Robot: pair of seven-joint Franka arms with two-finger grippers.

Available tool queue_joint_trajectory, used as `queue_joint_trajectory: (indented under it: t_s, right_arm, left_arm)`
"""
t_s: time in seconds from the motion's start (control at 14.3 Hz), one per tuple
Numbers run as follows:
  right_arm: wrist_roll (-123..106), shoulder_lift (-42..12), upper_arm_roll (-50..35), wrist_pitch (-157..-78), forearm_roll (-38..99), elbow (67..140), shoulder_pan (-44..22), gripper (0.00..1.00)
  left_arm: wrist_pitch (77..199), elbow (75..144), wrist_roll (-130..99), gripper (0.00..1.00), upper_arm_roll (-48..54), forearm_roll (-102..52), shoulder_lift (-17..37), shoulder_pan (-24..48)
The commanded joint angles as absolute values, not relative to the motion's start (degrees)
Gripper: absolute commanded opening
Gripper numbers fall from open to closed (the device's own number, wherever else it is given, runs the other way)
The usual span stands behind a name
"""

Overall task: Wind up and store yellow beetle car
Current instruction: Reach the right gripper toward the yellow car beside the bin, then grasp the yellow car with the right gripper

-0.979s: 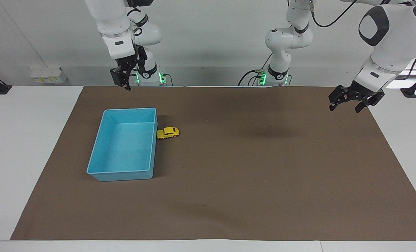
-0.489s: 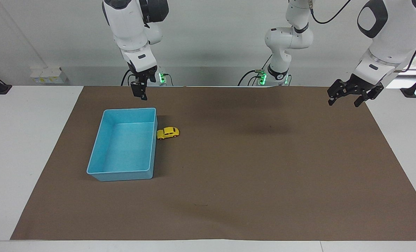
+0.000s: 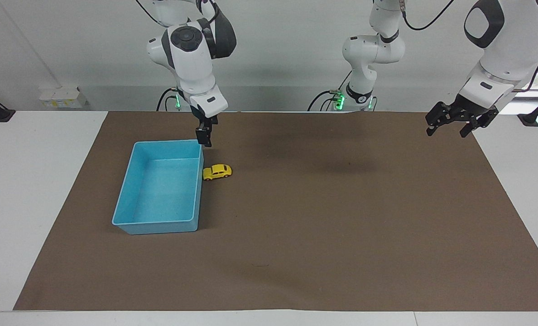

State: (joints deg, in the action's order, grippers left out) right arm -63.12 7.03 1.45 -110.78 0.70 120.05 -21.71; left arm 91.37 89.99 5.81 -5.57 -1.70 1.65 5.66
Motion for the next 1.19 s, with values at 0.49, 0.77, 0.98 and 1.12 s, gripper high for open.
queue_joint_trajectory:
  t_s: [0.49,0.77,0.98,1.12]
  right_arm:
    - [-67.23,6.24,1.67,-120.32,-0.26,126.47,-21.62,1.00]
    - [-67.41,2.56,1.58,-125.58,-0.35,128.14,-21.71,1.00]
    - [-67.67,1.94,1.67,-128.14,-0.53,129.64,-21.62,1.00]
    - [-68.90,0.36,1.67,-129.89,-0.79,129.81,-21.62,1.00]
  left_arm:
    - [90.44,90.18,4.92,1.00,-6.06,-0.70,0.97,6.33]
    - [90.44,90.18,4.92,1.00,-6.06,-0.70,0.97,6.33]
    - [90.44,90.18,4.92,1.00,-6.06,-0.70,0.97,6.33]
    - [90.44,90.18,4.92,1.00,-6.06,-0.70,0.97,6.33]
